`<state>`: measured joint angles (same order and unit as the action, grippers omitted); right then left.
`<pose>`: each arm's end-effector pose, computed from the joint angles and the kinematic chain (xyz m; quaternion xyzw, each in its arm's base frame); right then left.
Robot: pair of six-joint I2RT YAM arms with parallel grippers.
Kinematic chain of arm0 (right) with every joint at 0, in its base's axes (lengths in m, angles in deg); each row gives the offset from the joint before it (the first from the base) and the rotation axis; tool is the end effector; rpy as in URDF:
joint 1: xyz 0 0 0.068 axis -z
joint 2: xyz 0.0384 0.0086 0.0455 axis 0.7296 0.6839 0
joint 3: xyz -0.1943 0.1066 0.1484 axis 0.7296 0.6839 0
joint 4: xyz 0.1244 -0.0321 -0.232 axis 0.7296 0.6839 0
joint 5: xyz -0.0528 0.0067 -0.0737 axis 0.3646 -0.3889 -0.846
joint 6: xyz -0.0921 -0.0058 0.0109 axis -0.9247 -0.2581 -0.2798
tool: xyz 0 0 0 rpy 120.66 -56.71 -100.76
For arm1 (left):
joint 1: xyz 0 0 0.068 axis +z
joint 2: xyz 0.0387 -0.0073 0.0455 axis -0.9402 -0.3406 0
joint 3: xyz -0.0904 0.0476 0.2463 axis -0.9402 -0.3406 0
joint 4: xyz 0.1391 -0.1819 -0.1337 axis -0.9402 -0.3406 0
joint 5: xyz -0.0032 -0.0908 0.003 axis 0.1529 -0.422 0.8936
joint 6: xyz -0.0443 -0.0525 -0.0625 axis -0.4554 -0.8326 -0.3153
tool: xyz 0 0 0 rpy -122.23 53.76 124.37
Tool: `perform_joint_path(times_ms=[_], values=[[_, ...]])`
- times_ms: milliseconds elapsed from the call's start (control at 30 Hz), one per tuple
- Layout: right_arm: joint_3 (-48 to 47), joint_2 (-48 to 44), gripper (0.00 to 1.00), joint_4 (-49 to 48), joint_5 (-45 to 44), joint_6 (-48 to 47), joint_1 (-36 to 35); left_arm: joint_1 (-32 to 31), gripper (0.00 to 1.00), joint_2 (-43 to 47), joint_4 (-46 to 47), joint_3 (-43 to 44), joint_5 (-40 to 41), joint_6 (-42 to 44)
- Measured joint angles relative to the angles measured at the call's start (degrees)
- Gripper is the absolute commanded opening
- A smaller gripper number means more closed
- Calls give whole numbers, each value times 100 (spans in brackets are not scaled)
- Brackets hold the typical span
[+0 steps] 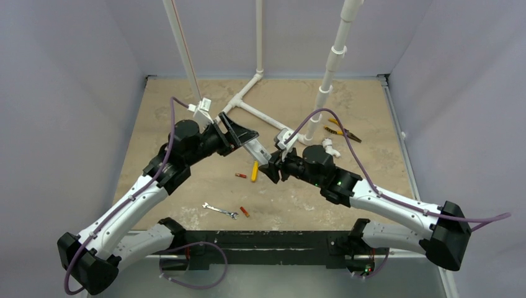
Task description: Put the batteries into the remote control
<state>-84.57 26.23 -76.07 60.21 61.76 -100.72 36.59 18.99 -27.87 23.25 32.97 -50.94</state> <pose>0.1773 0.2473 0.2738 -0.3393 0.7074 0.3115 0.5361 0.2169 -0.1652 0.3365 -0.1321 0.7659 -0.5215 0.3522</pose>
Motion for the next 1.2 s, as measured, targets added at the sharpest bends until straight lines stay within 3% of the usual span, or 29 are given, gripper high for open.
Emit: perform_joint_path(times_ms=[267,467,600,933,1200], values=[[-33,0,0,-46,-284,-125,-240,-358,49,-236,142,-118,212,-50],[-33,7,0,-72,-437,-210,-286,-422,28,-271,114,-138,389,-44],[-33,7,0,-87,-496,-238,-302,-422,27,-282,90,-138,446,-39],[-33,11,0,-81,-538,-282,-326,-564,43,-407,22,-133,514,20],[-33,9,0,-103,-533,-286,-350,-671,38,-457,-162,-133,533,70]])
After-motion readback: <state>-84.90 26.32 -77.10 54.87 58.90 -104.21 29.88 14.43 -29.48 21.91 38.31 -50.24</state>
